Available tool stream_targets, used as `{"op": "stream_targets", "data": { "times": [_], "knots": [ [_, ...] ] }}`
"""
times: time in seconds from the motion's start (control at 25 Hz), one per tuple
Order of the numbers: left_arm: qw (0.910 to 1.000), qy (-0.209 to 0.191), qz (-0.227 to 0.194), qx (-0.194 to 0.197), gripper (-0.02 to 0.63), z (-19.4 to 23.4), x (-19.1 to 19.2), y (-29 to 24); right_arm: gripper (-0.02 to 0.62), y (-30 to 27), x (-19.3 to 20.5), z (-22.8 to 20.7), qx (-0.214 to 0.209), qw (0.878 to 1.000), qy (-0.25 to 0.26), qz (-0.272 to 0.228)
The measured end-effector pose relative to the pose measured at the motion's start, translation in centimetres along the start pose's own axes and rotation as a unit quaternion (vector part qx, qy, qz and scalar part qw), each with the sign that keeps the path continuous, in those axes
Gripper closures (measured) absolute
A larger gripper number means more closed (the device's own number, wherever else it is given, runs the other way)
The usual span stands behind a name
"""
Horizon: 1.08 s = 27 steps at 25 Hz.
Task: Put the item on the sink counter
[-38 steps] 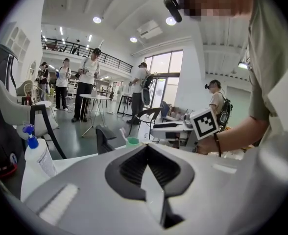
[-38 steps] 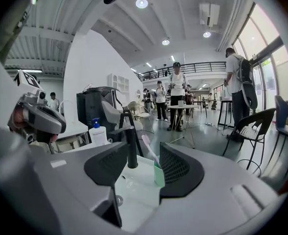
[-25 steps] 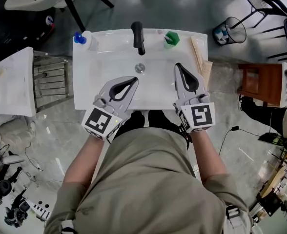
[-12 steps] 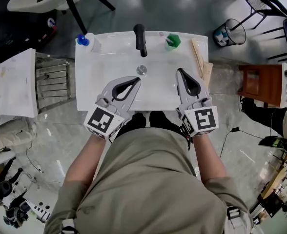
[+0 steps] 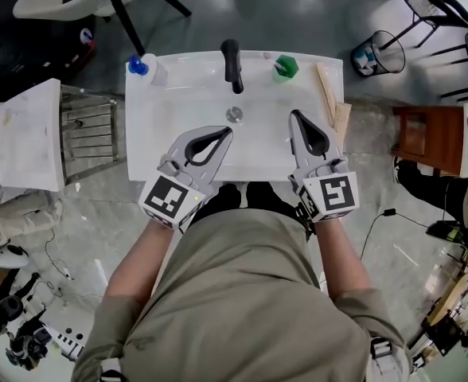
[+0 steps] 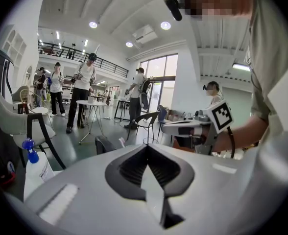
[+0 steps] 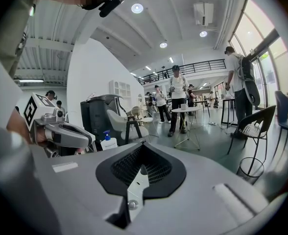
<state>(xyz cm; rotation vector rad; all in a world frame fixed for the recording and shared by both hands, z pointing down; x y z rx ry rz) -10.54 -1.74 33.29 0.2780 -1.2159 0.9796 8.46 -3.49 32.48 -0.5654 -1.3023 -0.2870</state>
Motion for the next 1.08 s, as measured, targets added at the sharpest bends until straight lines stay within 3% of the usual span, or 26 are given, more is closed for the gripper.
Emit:
{"op": "stream_targets", "data": {
  "times": [1.08],
  "knots": [
    [0.9999,-0.011,0.001,-0.006,0.601,0.09,-0.29,-0.57,0.583,-0.12,0.88,-0.23,-0.002,1.0,-0.006,0.008]
  ]
}}
Point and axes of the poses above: the fingertips, and each gripper's own axes: y backward along the fingers, z to its left, x out of its underside, the point moved 6 cm from there along y, backward along the fingers, and after that the axes turned 15 degrees about y, right-handed, at the moved point
